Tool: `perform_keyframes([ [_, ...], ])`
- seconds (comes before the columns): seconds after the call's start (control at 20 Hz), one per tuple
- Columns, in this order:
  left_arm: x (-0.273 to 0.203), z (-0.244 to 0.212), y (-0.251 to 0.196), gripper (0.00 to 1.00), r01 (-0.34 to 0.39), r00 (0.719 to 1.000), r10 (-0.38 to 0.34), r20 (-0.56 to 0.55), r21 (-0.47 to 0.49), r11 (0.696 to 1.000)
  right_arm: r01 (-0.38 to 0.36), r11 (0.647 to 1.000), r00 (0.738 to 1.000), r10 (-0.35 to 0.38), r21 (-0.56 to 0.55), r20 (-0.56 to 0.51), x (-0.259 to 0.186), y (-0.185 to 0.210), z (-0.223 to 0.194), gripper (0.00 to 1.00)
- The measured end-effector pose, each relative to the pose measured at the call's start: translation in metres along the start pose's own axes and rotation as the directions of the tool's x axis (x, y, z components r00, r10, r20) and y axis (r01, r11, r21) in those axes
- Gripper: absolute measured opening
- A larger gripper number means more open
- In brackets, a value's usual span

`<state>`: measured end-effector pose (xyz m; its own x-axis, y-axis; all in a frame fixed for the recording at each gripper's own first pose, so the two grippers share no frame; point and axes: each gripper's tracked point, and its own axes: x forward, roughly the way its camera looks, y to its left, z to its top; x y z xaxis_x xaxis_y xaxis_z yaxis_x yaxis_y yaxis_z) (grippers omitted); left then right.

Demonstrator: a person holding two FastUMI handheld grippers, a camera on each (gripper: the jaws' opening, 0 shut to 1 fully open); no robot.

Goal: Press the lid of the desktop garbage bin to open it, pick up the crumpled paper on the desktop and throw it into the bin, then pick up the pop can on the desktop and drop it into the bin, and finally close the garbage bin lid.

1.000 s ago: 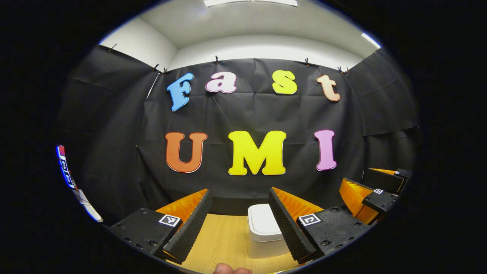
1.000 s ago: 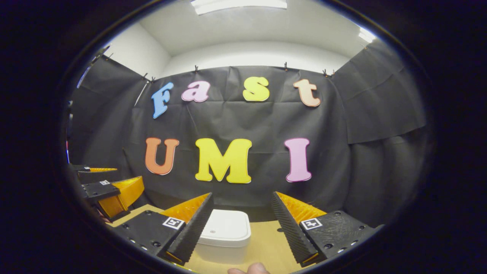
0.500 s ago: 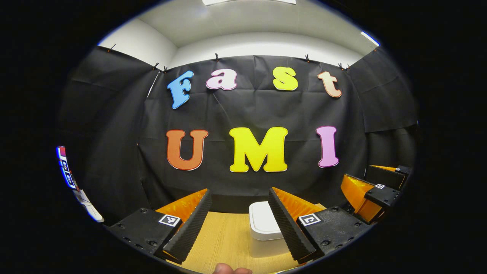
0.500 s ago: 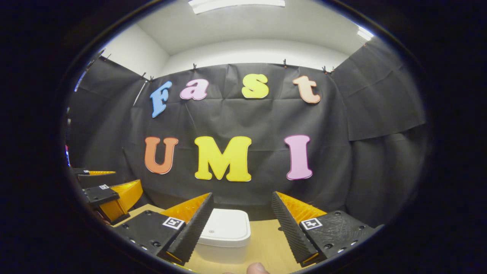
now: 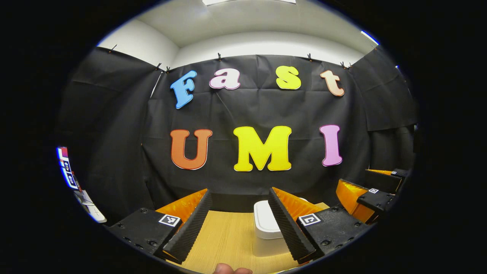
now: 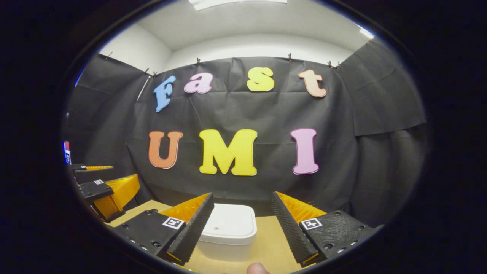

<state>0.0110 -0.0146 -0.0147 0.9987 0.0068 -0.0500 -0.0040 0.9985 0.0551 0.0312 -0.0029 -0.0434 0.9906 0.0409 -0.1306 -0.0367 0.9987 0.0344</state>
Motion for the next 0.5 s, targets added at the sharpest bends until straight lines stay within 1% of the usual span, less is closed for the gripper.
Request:
perform_keyframes([
  [0.25, -0.004, 0.0, 0.006, 0.97, -0.018, 1.0, 0.018, -0.001, 0.006, 1.0, -0.038, 0.999, 0.997, 0.038, -0.002, -0.074, 0.023, 0.006, -0.021, 0.95],
  [0.35, -0.007, 0.001, 0.011, 0.97, -0.029, 1.0, 0.029, 0.0, 0.011, 1.0, -0.051, 0.999, 0.993, 0.049, -0.016, -0.106, 0.034, 0.008, -0.032, 0.97],
  [0.4, -0.007, 0.0, 0.013, 0.97, -0.035, 0.999, 0.035, 0.0, 0.013, 0.999, -0.06, 0.998, 0.99, 0.057, -0.02, -0.125, 0.04, 0.011, -0.038, 0.95],
  [0.5, -0.011, 0.0, 0.019, 0.97, -0.05, 0.999, 0.05, -0.001, 0.017, 0.999, -0.075, 0.997, 0.985, 0.07, -0.025, -0.157, 0.051, 0.016, -0.05, 0.94],
])
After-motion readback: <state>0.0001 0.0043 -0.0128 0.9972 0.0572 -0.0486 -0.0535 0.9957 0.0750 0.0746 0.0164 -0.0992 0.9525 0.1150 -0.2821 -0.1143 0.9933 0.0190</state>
